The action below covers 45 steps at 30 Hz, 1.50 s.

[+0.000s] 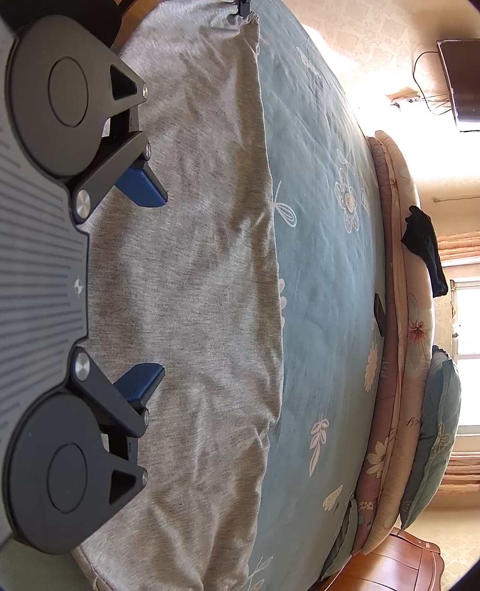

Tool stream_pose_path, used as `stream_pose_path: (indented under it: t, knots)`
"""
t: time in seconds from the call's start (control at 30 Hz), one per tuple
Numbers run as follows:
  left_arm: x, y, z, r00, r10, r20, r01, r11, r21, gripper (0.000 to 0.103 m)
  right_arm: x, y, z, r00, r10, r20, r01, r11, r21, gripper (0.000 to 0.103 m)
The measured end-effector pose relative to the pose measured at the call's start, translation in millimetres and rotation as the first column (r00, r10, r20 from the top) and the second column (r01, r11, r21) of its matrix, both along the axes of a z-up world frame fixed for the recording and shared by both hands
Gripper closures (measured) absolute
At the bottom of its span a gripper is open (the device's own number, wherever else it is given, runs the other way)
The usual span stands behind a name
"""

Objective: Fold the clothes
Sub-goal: 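Close the left gripper on the grey sweatpants waistband elastic and lift, then open the left gripper and lay the waistband back on the bed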

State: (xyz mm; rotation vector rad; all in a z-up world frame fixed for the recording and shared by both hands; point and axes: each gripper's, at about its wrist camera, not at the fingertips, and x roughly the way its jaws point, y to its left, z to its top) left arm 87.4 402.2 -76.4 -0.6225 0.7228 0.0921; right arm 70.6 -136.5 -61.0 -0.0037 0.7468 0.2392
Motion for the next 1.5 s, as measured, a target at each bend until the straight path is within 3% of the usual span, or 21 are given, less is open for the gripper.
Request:
stream_pose_path:
  t: [0.23,0.43,0.63,0.7,0.77,0.8,0.97,1.07,1.2,1.37,1.5]
  knots:
    - [12,-21,42,0.998,-0.050,0.044,0.045,0.994,0.097,0.101,0,-7,-6,0.999,-0.028,-0.015,0.029,0.999,0.037,0.009]
    - [2,-23,71,0.978,-0.079,0.192,0.061,0.993,0.099,0.101,-4,-16,-6,0.999,-0.033,0.000,0.033,0.998,0.050,0.009]
    - [-2,-29,47,0.990,-0.092,0.106,0.081,0.992,0.097,0.099,-3,-31,-10,0.999,-0.039,-0.033,0.044,0.985,0.167,0.009]
    - [-7,-32,42,0.989,-0.108,0.102,0.098,0.991,0.094,0.089,-4,-32,-9,0.999,-0.025,-0.031,0.031,0.980,0.194,0.009]
    - [-12,-36,38,0.990,-0.110,0.092,0.101,0.990,0.098,0.058,-4,-31,-8,1.000,-0.016,-0.023,0.020,0.981,0.195,0.006]
    - [-15,-38,37,0.990,-0.112,0.089,0.102,0.989,0.108,0.054,-5,-30,-8,1.000,-0.008,-0.021,0.012,0.981,0.194,0.004]
    - [-21,-57,34,0.984,-0.166,0.060,0.155,0.976,0.151,0.043,-3,-30,-17,0.999,-0.006,-0.050,0.016,0.979,0.203,0.001]
    - [-20,-74,36,0.973,-0.223,0.062,0.210,0.963,0.169,0.037,0,-34,-31,0.994,-0.019,-0.106,0.040,0.978,0.207,0.000]
    - [-18,-104,35,0.948,-0.311,0.073,0.291,0.935,0.201,0.031,-2,-35,-37,0.995,-0.030,-0.097,0.051,0.974,0.222,0.000]
    - [-15,-129,24,0.930,-0.364,0.051,0.350,0.919,0.179,0.031,-9,-24,-41,0.999,-0.016,-0.038,0.021,0.990,0.138,0.000]
    - [-15,-145,20,0.927,-0.376,0.015,0.368,0.914,0.174,0.031,-13,6,-47,0.997,0.070,-0.031,-0.073,0.991,-0.115,0.000]
